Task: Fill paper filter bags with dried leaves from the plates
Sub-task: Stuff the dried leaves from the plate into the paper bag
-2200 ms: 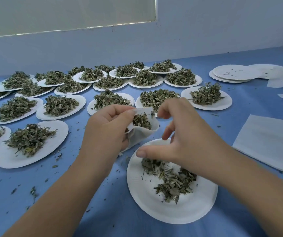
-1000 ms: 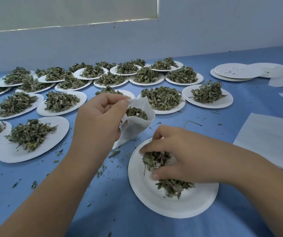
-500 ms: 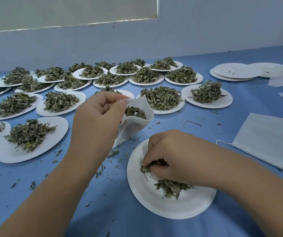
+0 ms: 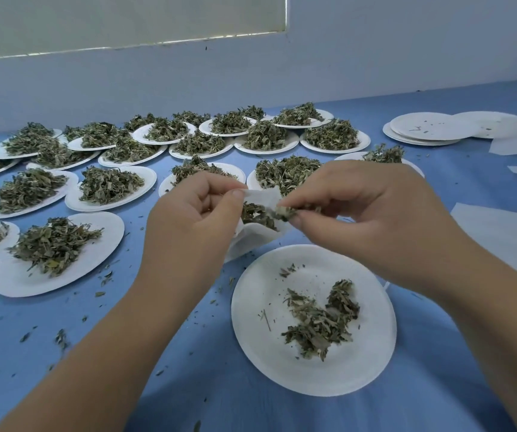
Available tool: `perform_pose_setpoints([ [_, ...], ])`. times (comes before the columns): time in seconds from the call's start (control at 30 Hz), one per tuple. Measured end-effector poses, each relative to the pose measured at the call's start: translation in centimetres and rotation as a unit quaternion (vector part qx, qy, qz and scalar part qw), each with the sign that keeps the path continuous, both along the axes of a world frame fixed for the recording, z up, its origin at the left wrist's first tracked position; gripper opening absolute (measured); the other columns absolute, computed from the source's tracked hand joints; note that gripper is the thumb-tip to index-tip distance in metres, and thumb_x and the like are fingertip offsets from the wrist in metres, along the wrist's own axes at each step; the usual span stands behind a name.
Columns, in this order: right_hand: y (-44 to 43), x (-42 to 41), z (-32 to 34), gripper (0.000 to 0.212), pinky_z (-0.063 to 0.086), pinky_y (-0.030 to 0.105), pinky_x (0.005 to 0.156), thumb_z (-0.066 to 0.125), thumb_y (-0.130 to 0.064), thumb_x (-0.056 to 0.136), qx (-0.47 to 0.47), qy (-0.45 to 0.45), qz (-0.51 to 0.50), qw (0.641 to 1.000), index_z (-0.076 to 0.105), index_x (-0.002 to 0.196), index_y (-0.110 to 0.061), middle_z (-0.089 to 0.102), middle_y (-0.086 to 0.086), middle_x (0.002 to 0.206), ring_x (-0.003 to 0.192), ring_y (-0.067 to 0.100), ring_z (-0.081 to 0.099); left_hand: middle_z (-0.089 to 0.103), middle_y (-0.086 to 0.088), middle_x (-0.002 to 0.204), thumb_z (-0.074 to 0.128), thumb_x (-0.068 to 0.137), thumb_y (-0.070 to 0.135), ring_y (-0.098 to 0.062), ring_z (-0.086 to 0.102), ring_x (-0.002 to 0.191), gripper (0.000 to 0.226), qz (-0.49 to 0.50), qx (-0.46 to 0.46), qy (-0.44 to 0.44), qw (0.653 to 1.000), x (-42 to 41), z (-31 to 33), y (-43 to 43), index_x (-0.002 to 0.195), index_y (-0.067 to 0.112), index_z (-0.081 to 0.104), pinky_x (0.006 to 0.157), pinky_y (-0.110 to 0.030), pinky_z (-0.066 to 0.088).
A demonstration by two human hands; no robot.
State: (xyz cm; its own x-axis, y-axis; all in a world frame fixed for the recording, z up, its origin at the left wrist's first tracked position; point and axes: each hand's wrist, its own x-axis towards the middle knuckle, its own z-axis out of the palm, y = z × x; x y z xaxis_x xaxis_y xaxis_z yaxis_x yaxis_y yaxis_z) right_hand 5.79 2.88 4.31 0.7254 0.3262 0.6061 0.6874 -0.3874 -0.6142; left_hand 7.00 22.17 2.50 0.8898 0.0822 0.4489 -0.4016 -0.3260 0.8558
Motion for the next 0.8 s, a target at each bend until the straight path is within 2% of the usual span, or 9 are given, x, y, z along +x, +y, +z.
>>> perform_pose_setpoints([
  [0.13,0.8,0.1,-0.7,0.015,0.051,0.037,0.066,0.069,-0.015,0.081,-0.113,-0.047,-0.08,0.989,0.076,0.09,-0.024,0.066,-0.004,0.073,0.069,0.011,0.058,0.051,0.004,0.052,0.06,0.09,0.016,-0.003,0.041,0.043,0.015,-0.009,0.031,-0.009,0.999,-0.2,-0.3,-0.7,0.082,0.026,0.068,0.043,-0.011,0.033],
  [0.2,1.4,0.1,-1.0,0.019,0.049,0.026,0.07,0.071,-0.018,0.082,-0.127,-0.035,-0.101,0.986,0.073,0.1,-0.025,0.063,-0.009,0.077,0.07,0.008,0.056,0.055,-0.004,0.057,0.061,0.09,0.014,-0.002,0.042,0.043,0.015,-0.013,0.045,-0.018,0.999,-0.4,-0.3,-1.0,0.081,0.024,0.068,0.043,-0.008,0.031],
  [0.27,1.7,0.0,-1.1,0.023,0.045,0.019,0.07,0.073,-0.019,0.081,-0.118,-0.019,-0.109,0.987,0.068,0.102,-0.026,0.061,-0.014,0.08,0.074,0.007,0.054,0.052,-0.002,0.054,0.061,0.09,0.011,-0.002,0.041,0.042,0.016,-0.02,0.052,-0.019,0.998,-0.4,-0.4,-1.2,0.081,0.022,0.068,0.043,-0.007,0.029],
  [0.37,2.1,-0.1,-1.2,0.016,0.042,0.021,0.066,0.074,-0.017,0.079,-0.142,-0.048,-0.123,0.981,0.063,0.09,-0.02,0.057,-0.008,0.076,0.069,0.009,0.051,0.05,0.007,0.051,0.061,0.089,0.012,-0.002,0.041,0.043,0.017,-0.027,0.056,-0.013,0.998,-0.4,-0.6,-1.4,0.08,0.024,0.067,0.044,-0.007,0.029],
  [0.43,2.2,-0.2,-1.2,0.014,0.043,0.023,0.065,0.076,-0.015,0.079,-0.146,-0.06,-0.121,0.98,0.063,0.086,-0.016,0.054,-0.004,0.082,0.069,0.009,0.051,0.05,0.009,0.051,0.061,0.089,0.012,-0.002,0.041,0.044,0.017,-0.033,0.056,-0.01,0.998,-0.5,-0.6,-1.5,0.079,0.025,0.067,0.044,-0.008,0.03],
  [0.57,2.2,-0.2,-1.4,0.005,0.049,0.04,0.06,0.073,-0.012,0.083,-0.147,-0.074,-0.115,0.98,0.068,0.081,-0.011,0.056,0.002,0.084,0.069,0.02,0.055,0.05,0.005,0.051,0.062,0.088,0.013,-0.002,0.039,0.043,0.017,-0.045,0.052,-0.001,0.998,-0.6,-0.6,-1.5,0.079,0.025,0.068,0.044,-0.009,0.03],
  [0.67,2.3,-0.3,-1.5,0.006,0.049,0.04,0.057,0.069,-0.016,0.087,-0.168,-0.071,-0.115,0.976,0.075,0.085,-0.016,0.06,0.001,0.081,0.069,0.019,0.055,0.056,-0.004,0.054,0.062,0.088,0.012,-0.002,0.038,0.041,0.017,-0.051,0.049,0.005,0.997,-0.6,-0.6,-1.7,0.079,0.025,0.069,0.043,-0.009,0.031],
  [0.8,2.4,-0.2,-1.5,0.005,0.049,0.041,0.059,0.068,-0.028,0.087,-0.19,-0.059,-0.183,0.963,0.07,0.084,-0.025,0.062,-0.007,0.075,0.075,0.016,0.055,0.053,0.011,0.047,0.062,0.09,0.014,0.0,0.043,0.039,0.015,-0.06,0.029,0.022,0.998,-0.4,-0.7,-1.7,0.081,0.023,0.069,0.042,-0.01,0.033],
])
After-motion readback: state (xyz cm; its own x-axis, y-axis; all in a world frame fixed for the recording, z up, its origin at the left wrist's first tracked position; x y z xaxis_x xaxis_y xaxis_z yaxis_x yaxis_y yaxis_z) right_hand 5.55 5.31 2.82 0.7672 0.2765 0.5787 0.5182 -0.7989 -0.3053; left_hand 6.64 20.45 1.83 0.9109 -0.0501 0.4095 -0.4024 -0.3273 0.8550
